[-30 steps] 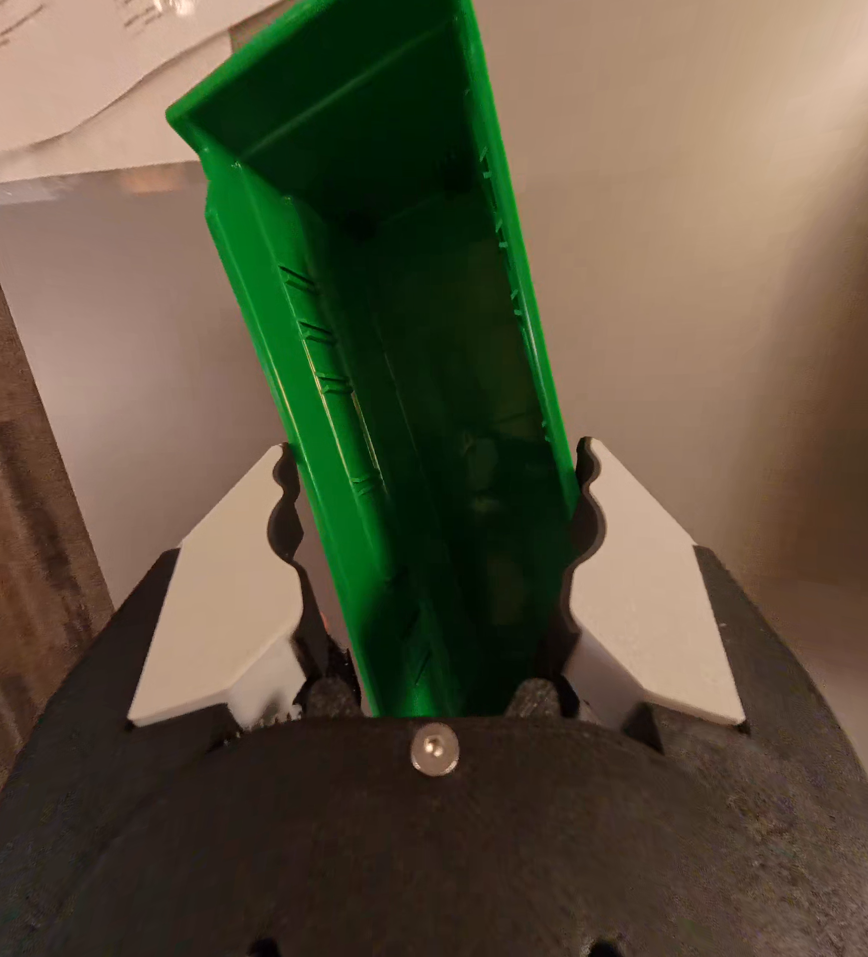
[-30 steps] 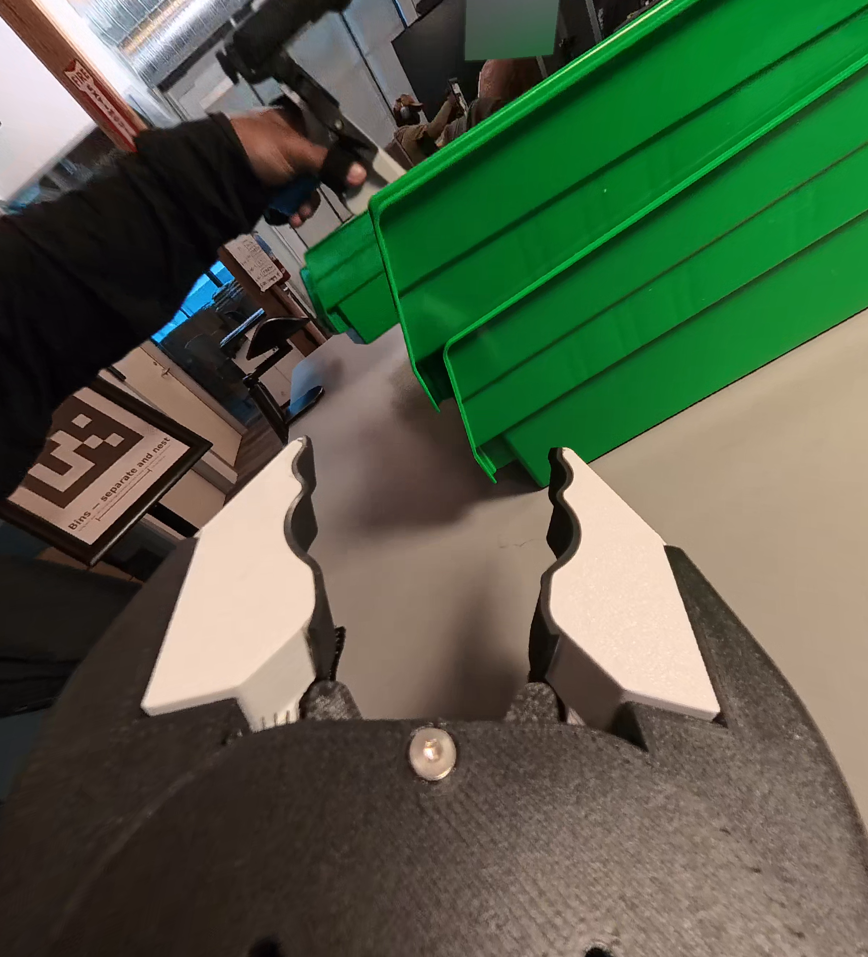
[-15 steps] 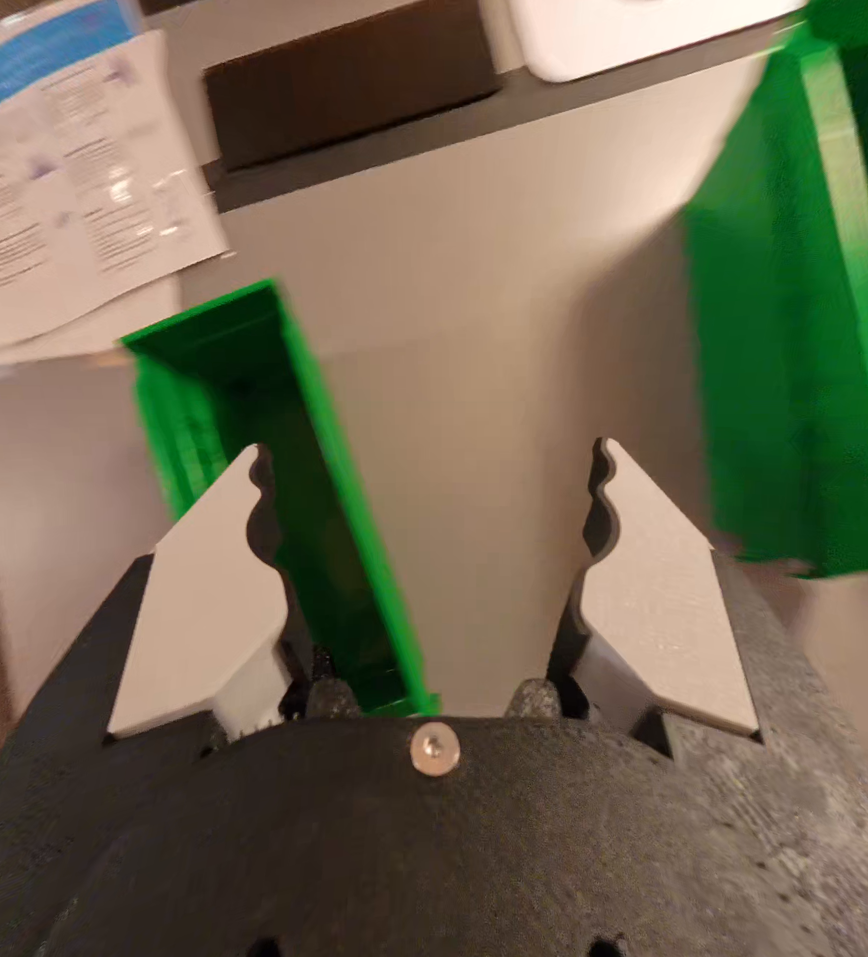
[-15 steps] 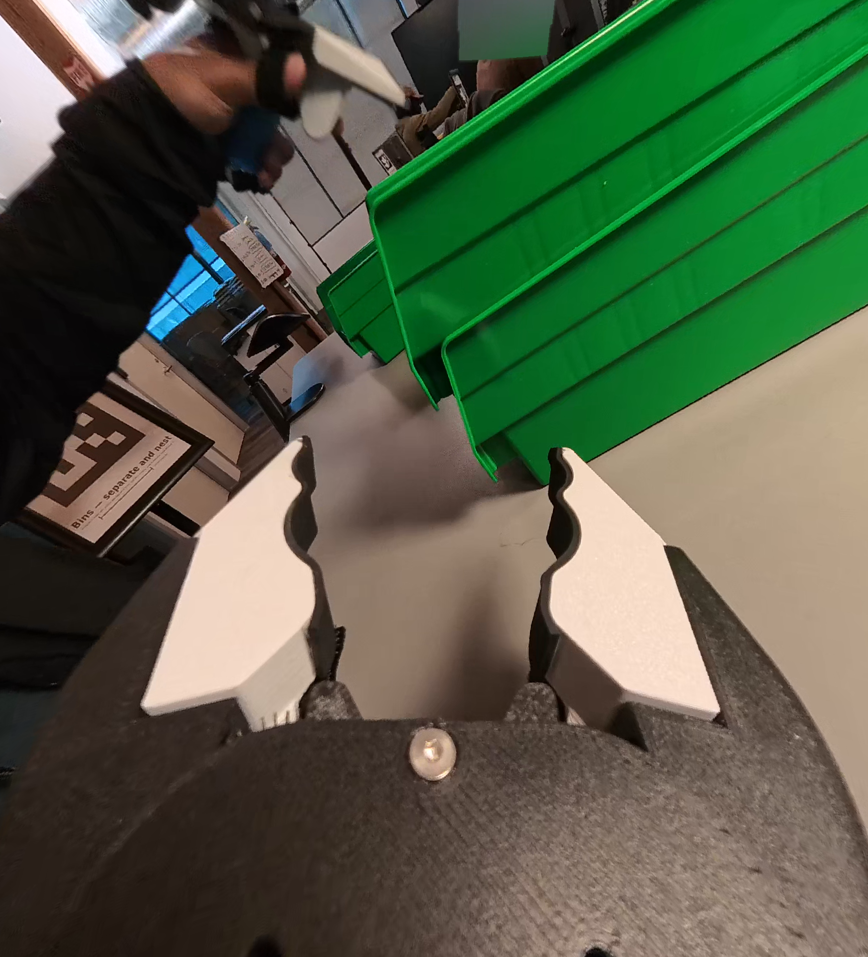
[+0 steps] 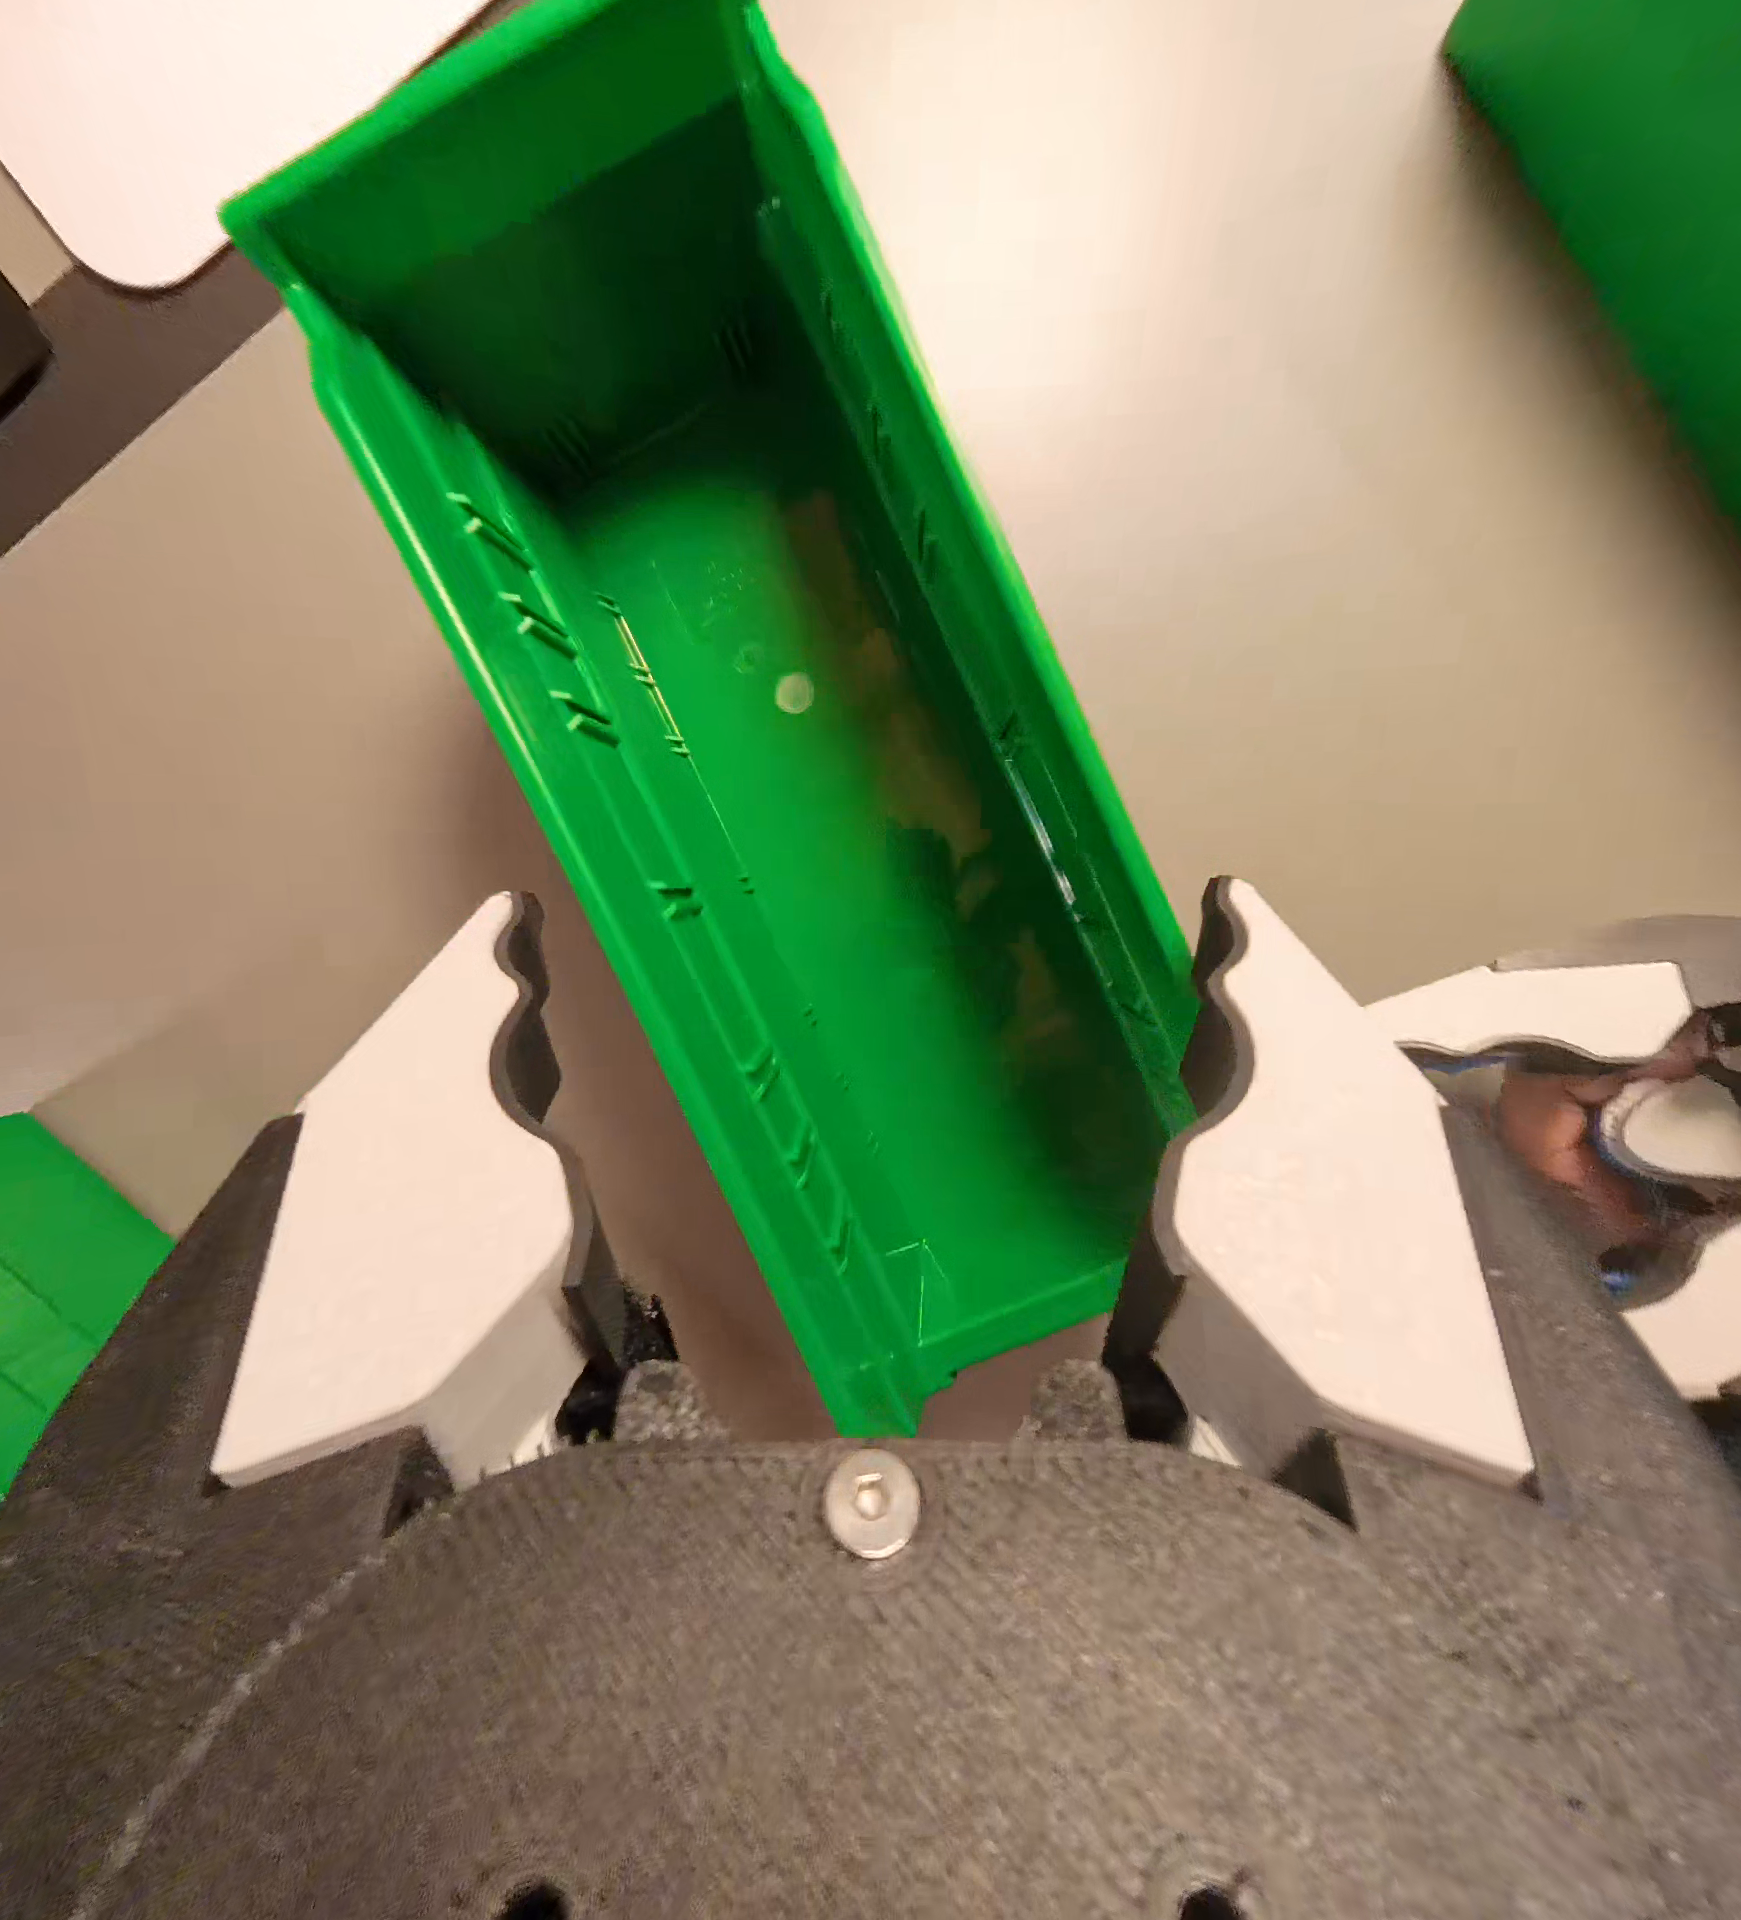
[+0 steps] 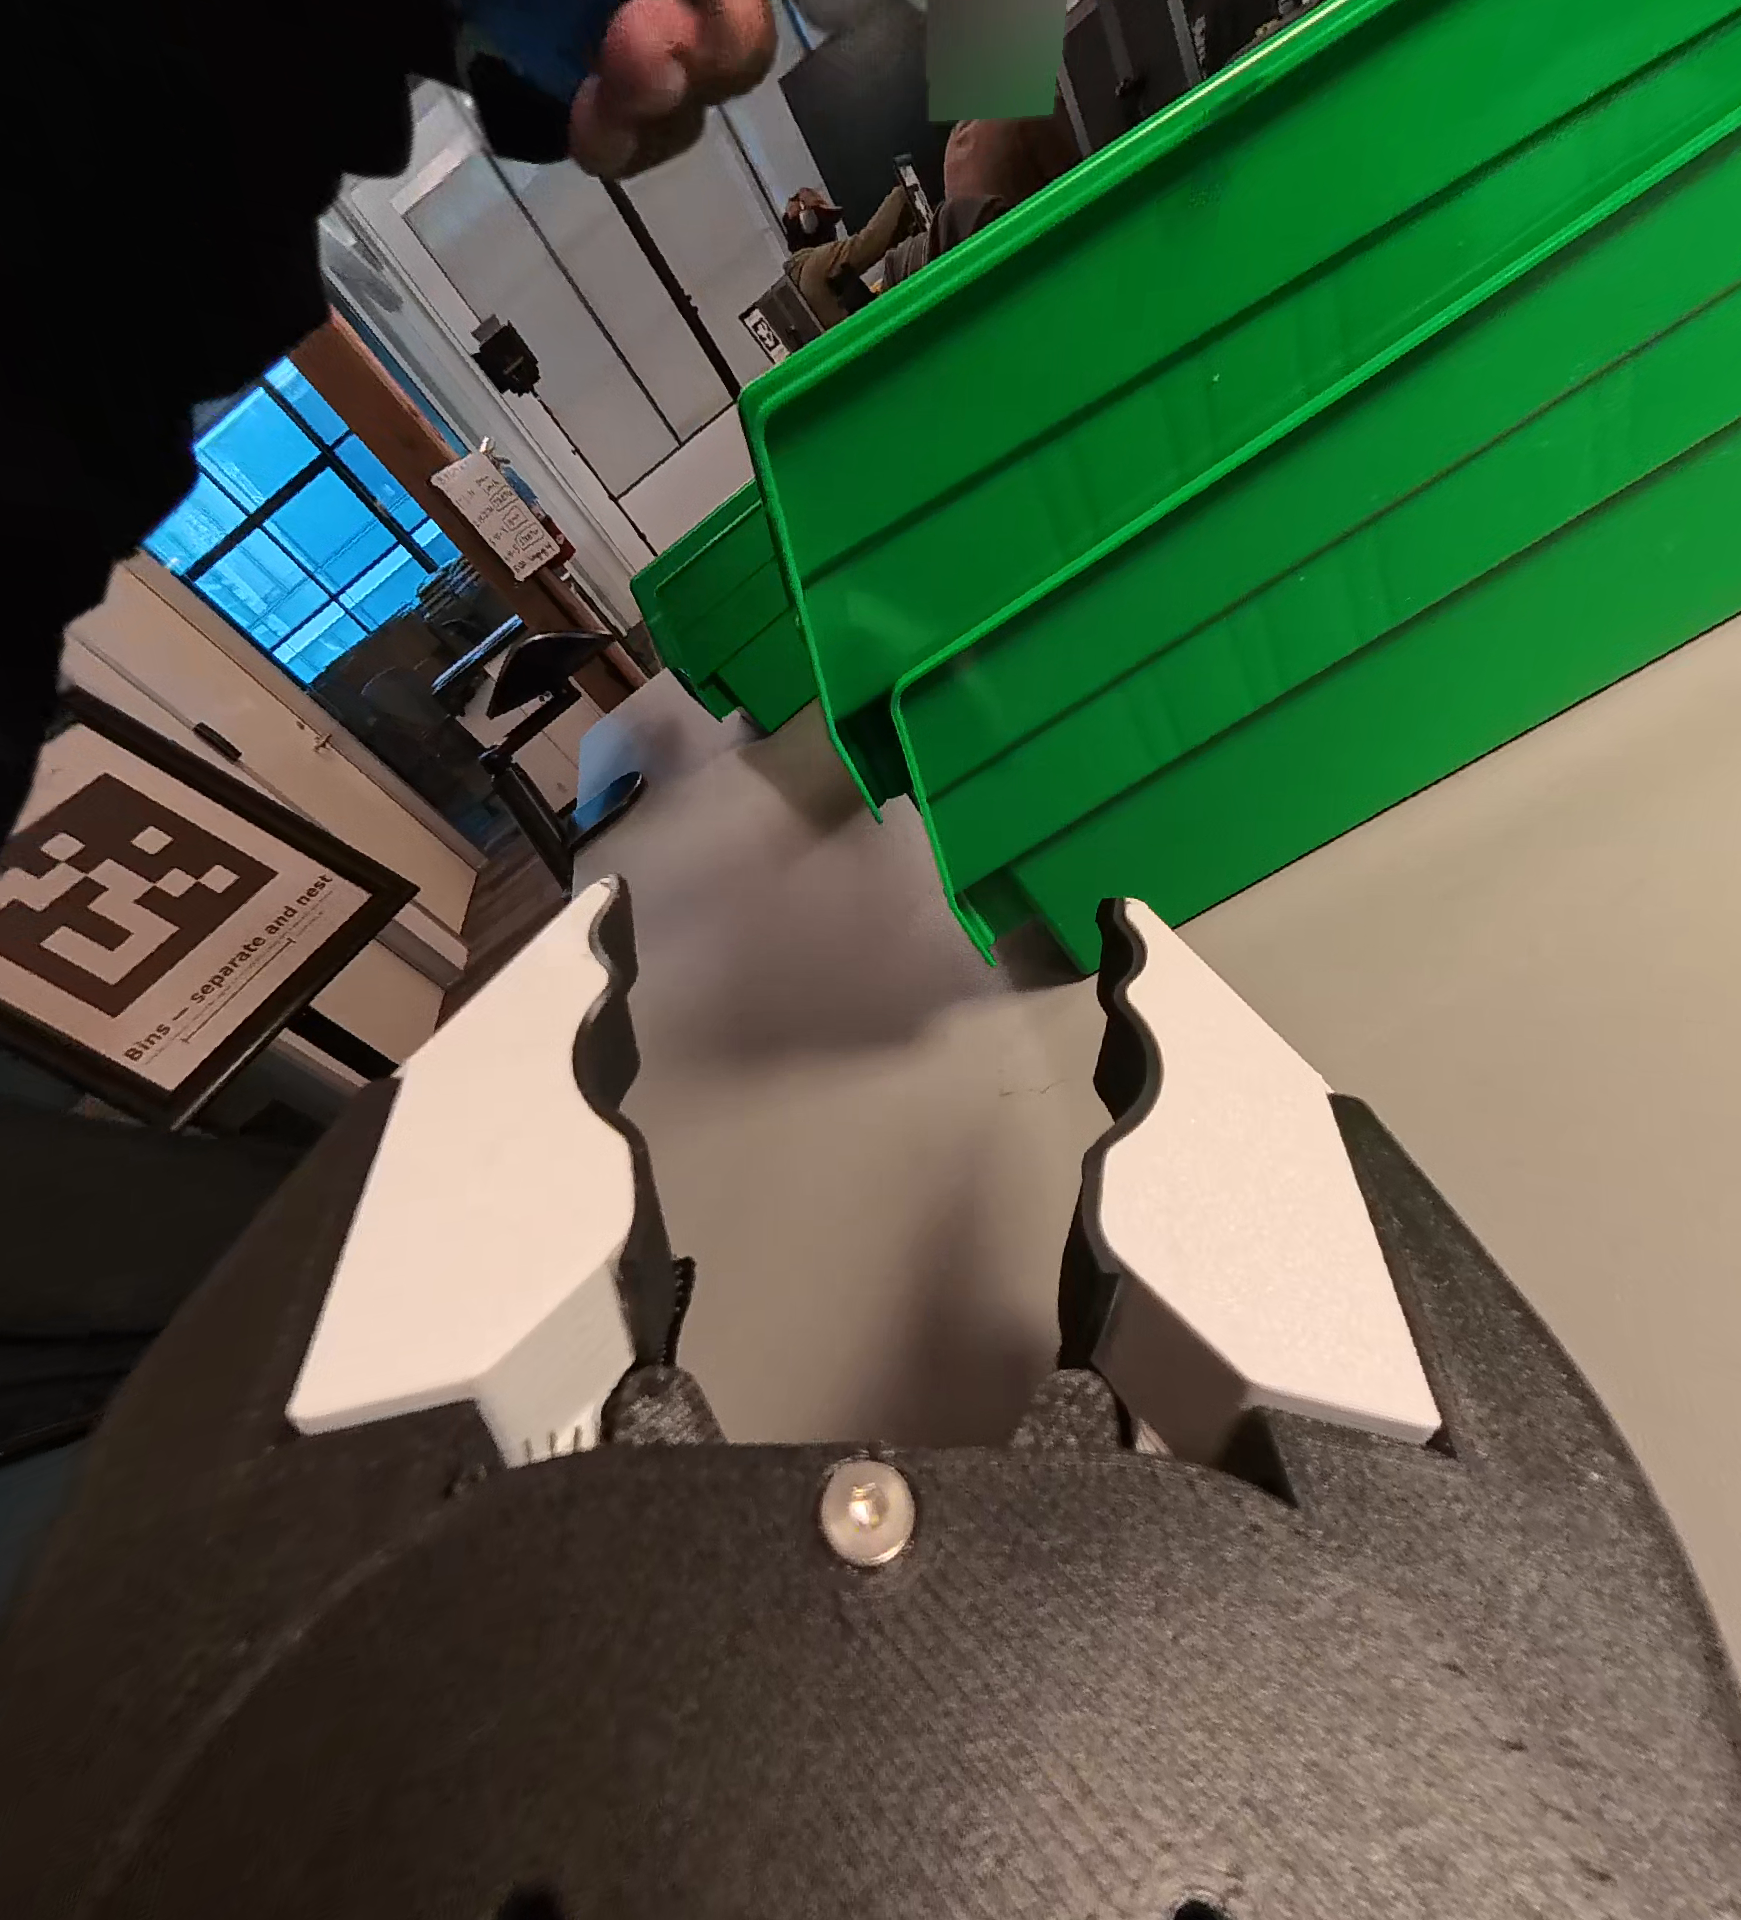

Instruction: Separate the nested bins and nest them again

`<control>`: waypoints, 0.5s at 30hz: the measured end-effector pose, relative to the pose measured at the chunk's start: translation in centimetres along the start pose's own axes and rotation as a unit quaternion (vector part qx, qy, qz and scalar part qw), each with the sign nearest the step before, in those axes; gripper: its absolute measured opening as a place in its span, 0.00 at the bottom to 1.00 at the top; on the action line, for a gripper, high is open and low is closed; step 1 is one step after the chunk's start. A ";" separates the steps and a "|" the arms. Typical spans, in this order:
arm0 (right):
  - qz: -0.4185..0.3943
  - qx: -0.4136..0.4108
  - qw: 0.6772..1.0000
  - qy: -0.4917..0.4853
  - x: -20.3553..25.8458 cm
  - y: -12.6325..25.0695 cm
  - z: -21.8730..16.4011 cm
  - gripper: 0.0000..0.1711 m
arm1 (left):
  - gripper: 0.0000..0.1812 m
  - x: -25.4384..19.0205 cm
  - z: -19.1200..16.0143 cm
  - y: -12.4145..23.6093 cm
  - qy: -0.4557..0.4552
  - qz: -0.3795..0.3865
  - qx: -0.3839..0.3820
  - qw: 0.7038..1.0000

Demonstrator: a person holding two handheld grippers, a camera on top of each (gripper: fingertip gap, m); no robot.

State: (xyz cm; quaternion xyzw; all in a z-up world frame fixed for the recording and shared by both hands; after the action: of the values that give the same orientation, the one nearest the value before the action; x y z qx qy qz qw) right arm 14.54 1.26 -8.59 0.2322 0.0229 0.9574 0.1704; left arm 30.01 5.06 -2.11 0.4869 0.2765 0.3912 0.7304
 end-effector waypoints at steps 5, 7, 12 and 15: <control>-0.002 0.005 1.000 0.005 0.2 0.0 -0.2 0.52 | 0.70 -0.1 -0.2 -2.4 0.004 0.027 0.040 0.999; -0.003 0.007 1.000 0.005 0.2 0.0 -0.3 0.52 | 0.71 0.0 -0.1 -2.7 0.000 0.038 0.046 0.998; -0.003 0.009 1.000 0.006 0.3 0.0 -0.3 0.52 | 0.72 0.4 0.1 -3.4 0.008 0.045 0.046 0.998; -0.003 0.010 1.000 0.006 0.3 0.0 -0.4 0.52 | 0.66 0.5 0.3 -3.2 0.001 0.052 0.039 0.998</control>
State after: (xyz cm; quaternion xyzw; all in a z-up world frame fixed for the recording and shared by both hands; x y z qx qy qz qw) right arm 14.11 1.41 -8.78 0.2281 0.0340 0.9580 0.1705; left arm 31.49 4.66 -5.00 0.5285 0.2666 0.4183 0.6890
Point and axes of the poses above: each gripper's, where its closed fingertips meet, y back along the fingers, z out of its top, x = y × z across the jaws, the point moved 1 cm from there along y, back along the fingers, and after that the axes turned 6 degrees about y, right-handed, at the moved point
